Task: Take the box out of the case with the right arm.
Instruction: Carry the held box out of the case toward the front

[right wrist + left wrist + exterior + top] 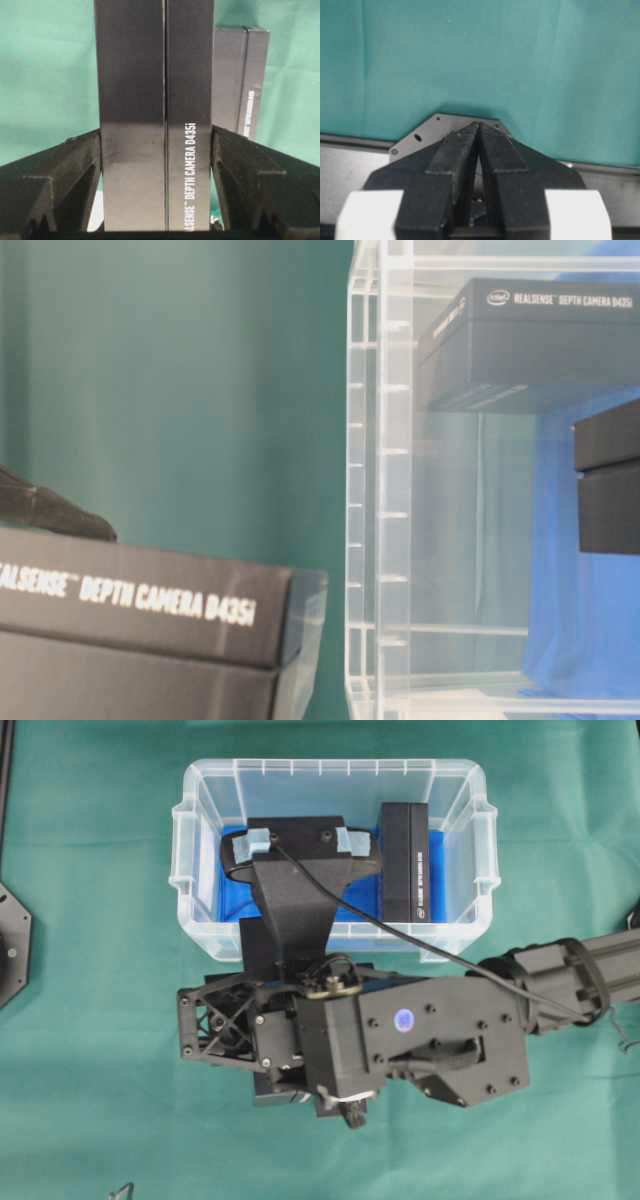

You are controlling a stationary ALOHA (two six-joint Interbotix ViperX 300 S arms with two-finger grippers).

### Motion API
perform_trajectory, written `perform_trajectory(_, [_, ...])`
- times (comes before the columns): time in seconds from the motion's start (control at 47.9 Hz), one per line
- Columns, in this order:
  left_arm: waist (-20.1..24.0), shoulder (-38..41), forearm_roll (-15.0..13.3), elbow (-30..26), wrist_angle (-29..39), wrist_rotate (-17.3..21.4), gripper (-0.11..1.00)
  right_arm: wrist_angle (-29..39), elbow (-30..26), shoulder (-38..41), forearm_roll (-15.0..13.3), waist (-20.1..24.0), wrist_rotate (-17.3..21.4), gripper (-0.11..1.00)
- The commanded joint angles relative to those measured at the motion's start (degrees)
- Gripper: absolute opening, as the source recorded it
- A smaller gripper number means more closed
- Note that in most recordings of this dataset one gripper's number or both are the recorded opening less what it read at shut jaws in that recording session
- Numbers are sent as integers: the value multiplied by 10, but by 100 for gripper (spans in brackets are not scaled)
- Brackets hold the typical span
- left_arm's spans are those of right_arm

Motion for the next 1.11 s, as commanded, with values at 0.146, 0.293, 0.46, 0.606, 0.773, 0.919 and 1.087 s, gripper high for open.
perform_trajectory(0.146, [2, 3, 0, -12, -3, 0, 0, -2, -17, -8, -4, -2, 0, 68])
perform_trajectory(0.293, [2, 3, 0, -13, -2, -1, 0, -4, -16, 4, 0, -2, 2, 68])
perform_trajectory(0.46, [2, 3, 0, -12, -3, -1, 0, -18, -15, 24, 17, -2, 6, 68])
perform_trajectory(0.606, [2, 3, 0, -11, -2, 0, 0, -38, -12, 50, 32, -1, 14, 68])
perform_trajectory(0.773, [2, 3, 0, -11, -3, 0, 0, -55, -4, 76, 47, -2, 15, 67])
perform_trajectory(0.919, [2, 3, 0, -11, -3, 0, 0, -55, 11, 85, 54, -2, 16, 67])
perform_trajectory(1.087, [2, 2, 0, -11, -3, 0, 0, -71, 47, 87, 64, -3, 25, 67])
